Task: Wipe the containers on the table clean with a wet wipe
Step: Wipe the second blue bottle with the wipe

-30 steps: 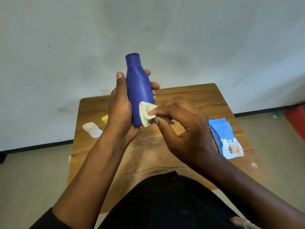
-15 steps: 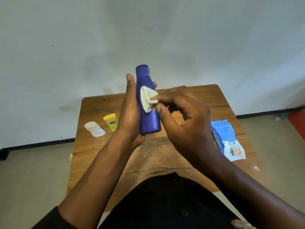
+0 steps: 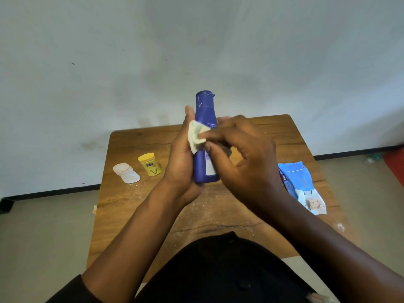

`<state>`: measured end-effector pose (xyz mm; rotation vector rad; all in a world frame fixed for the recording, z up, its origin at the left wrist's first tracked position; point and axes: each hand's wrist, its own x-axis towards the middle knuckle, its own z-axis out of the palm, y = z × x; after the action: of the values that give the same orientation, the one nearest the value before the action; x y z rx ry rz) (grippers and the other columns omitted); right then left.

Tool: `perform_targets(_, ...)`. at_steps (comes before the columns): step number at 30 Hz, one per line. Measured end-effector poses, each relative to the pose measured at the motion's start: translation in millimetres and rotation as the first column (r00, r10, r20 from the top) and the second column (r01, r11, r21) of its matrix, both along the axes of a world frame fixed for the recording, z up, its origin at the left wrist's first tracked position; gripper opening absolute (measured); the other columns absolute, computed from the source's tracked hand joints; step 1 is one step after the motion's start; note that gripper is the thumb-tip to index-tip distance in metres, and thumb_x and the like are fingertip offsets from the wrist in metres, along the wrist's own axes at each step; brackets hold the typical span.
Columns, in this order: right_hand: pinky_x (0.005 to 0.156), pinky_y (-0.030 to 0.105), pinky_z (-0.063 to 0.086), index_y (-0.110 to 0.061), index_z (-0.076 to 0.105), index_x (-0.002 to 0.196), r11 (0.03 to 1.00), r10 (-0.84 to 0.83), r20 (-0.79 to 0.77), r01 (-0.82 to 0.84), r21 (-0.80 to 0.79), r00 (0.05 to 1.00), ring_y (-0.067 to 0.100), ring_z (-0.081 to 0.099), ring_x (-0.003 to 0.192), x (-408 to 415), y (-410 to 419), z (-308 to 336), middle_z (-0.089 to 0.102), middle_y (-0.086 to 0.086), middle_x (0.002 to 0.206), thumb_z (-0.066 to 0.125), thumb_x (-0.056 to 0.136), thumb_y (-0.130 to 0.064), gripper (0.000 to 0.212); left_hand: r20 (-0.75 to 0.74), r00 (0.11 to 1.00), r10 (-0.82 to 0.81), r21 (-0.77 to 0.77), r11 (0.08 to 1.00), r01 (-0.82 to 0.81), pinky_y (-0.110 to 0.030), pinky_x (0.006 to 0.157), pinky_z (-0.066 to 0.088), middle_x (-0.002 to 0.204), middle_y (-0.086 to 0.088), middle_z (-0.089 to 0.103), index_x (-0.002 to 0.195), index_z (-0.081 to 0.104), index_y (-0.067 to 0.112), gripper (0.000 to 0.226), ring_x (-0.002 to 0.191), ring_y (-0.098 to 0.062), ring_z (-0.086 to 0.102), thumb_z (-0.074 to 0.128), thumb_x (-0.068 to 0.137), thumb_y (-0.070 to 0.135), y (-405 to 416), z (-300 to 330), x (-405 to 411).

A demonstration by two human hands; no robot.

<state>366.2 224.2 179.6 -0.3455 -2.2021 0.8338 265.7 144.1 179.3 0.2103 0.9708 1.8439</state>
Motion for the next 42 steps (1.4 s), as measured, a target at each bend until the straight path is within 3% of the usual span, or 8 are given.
perform_targets(7, 0.077, 0.016, 0.051, -0.013, 0.079, 0.107, 0.986, -0.164, -0.091, 0.167, 0.025, 0.982, 0.004, 0.065, 0.088, -12.5, 35.3, 24.4, 0.074, 0.000, 0.100, 0.072, 0.096, -0.008, 0.015, -0.277, 0.950, -0.144, -0.111, 0.987, 0.118, -0.030, 0.055, 0.038, 0.081, -0.008, 0.050, 0.130, 0.057, 0.009, 0.077, 0.064, -0.017, 0.046, 0.026, 0.097, 0.072, 0.6, 1.5, 5.3)
perform_targets(12, 0.073, 0.009, 0.047, -0.014, 0.080, 0.108, 0.980, -0.170, -0.102, 0.178, 0.085, 0.980, 0.006, 0.064, 0.084, -11.4, 38.5, 25.6, 0.074, 0.005, 0.098, 0.075, 0.096, -0.012, 0.013, -0.672, 0.737, -0.071, -0.163, 0.985, -0.055, -0.032, 0.052, 0.045, 0.079, -0.005, 0.051, 0.103, 0.059, 0.028, 0.062, 0.062, -0.013, 0.048, 0.035, 0.082, 0.082, 2.2, 4.1, -0.3)
perform_targets(21, 0.075, 0.019, 0.051, -0.008, 0.080, 0.102, 0.995, -0.087, -0.155, 0.093, 0.034, 0.984, 0.009, 0.066, 0.086, 2.3, 32.7, 17.5, 0.073, 0.005, 0.095, 0.075, 0.092, 0.001, 0.015, -0.908, 0.417, -0.023, -0.088, 0.987, -0.137, -0.021, 0.069, 0.050, 0.094, 0.013, 0.061, 0.123, 0.052, 0.032, 0.078, 0.078, -0.008, 0.061, 0.054, 0.071, 0.091, 1.8, -17.7, -12.4)
perform_targets(26, 0.079, 0.037, 0.063, -0.013, 0.078, 0.107, 0.951, -0.165, -0.180, 0.108, -0.289, 0.970, 0.014, 0.074, 0.090, 7.9, 50.1, 34.9, 0.077, -0.001, 0.097, 0.074, 0.096, -0.008, 0.012, -0.947, 0.289, -0.142, -0.187, 0.973, -0.133, -0.035, 0.072, 0.048, 0.100, -0.007, 0.059, 0.120, 0.052, 0.031, 0.044, 0.079, -0.022, 0.055, 0.068, 0.089, 0.058, -5.3, -25.4, -15.0)
perform_targets(29, 0.079, 0.047, 0.064, -0.014, 0.078, 0.105, 0.921, -0.139, -0.139, 0.076, -0.382, 0.981, 0.019, 0.076, 0.088, 16.8, 56.2, 38.3, 0.079, 0.000, 0.095, 0.075, 0.096, -0.008, 0.011, -0.951, 0.279, -0.135, -0.181, 0.973, -0.146, -0.021, 0.069, 0.042, 0.093, 0.012, 0.055, 0.113, 0.052, 0.036, 0.031, 0.076, -0.014, 0.050, 0.074, 0.092, 0.039, -9.7, -28.8, -15.8)
perform_targets(31, 0.078, 0.045, 0.063, -0.014, 0.078, 0.103, 0.942, -0.073, -0.080, 0.043, -0.334, 0.994, 0.018, 0.075, 0.087, 21.4, 53.3, 37.0, 0.078, -0.001, 0.095, 0.075, 0.095, -0.007, 0.012, -0.954, 0.272, -0.129, -0.178, 0.971, -0.162, -0.018, 0.072, 0.042, 0.094, 0.017, 0.055, 0.112, 0.053, 0.037, 0.030, 0.078, -0.012, 0.051, 0.075, 0.092, 0.034, -9.2, -31.2, -15.7)
perform_targets(36, 0.075, 0.018, 0.055, -0.013, 0.079, 0.110, 0.998, 0.061, 0.078, -0.059, -0.032, 0.995, 0.010, 0.068, 0.088, 26.0, 38.0, 27.6, 0.073, -0.001, 0.100, 0.075, 0.094, -0.013, 0.017, -0.953, 0.290, -0.086, -0.144, 0.972, -0.186, -0.050, 0.078, 0.055, 0.113, -0.001, 0.062, 0.126, 0.054, 0.025, 0.039, 0.096, -0.028, 0.062, 0.073, 0.094, 0.035, -5.0, -37.3, -19.6)
perform_targets(42, 0.070, 0.027, 0.054, -0.014, 0.080, 0.108, 0.988, -0.016, 0.091, 0.002, 0.152, 0.996, 0.005, 0.061, 0.081, 24.1, 35.2, 26.2, 0.073, 0.000, 0.095, 0.075, 0.094, -0.017, 0.015, -0.971, 0.213, -0.108, -0.155, 0.963, -0.220, -0.049, 0.079, 0.055, 0.112, 0.001, 0.061, 0.125, 0.055, 0.023, 0.038, 0.096, -0.025, 0.060, 0.069, 0.094, 0.040, -5.8, -40.2, -23.5)
